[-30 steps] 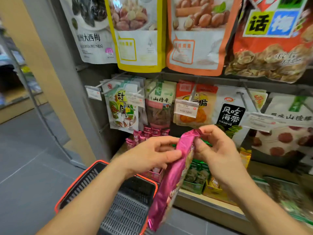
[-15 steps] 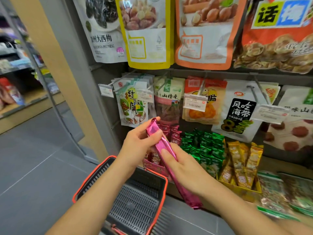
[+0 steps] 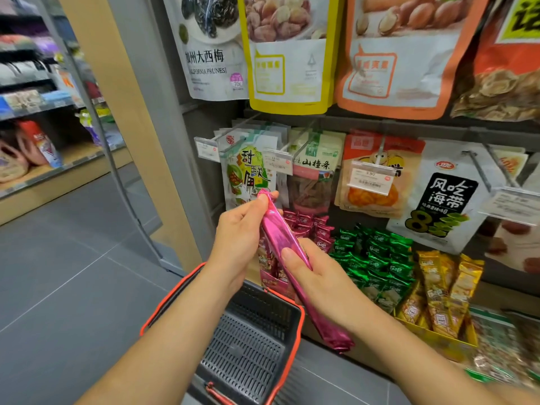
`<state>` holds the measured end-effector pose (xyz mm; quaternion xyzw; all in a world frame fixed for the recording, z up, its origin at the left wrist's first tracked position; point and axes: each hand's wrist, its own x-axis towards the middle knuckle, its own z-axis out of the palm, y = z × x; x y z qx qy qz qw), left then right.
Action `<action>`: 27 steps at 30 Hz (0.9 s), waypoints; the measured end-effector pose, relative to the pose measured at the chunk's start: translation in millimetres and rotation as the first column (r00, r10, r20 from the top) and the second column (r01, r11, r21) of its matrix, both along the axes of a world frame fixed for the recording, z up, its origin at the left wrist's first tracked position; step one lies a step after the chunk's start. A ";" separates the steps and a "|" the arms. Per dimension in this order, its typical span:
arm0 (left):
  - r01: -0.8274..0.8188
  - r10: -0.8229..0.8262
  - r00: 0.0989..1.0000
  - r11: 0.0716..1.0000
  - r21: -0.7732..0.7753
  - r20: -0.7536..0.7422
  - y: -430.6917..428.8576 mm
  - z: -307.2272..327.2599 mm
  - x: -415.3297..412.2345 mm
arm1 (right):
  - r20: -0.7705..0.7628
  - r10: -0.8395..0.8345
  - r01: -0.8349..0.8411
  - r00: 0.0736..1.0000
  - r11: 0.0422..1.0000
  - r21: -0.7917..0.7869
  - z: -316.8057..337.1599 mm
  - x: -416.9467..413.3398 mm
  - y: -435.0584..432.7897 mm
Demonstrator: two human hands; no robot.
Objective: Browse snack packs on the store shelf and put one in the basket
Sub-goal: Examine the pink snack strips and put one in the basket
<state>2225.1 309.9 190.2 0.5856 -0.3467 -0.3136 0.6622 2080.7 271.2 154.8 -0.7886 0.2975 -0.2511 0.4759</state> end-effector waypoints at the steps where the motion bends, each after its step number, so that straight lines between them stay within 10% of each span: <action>1: -0.003 0.003 1.000 1.000 0.000 -0.024 0.6 1.1 1.0 | 0.010 0.014 -0.015 1.000 0.999 0.034 1.4 0.2 -0.8; 8: -0.029 0.008 0.981 0.994 -0.105 -0.194 4.1 6.8 12.9 | 0.171 0.185 -0.248 0.968 0.817 0.521 6.0 -6.7 -9.6; 19: 0.094 -0.094 0.995 0.996 0.007 0.040 4.4 1.8 42.6 | -0.175 -0.074 0.017 0.982 0.951 -0.308 -1.1 -21.9 -18.2; 27: -0.026 0.026 0.981 1.000 0.007 -0.191 4.2 5.9 44.4 | -0.187 0.008 -0.068 0.982 0.945 -0.320 2.2 -22.0 -20.0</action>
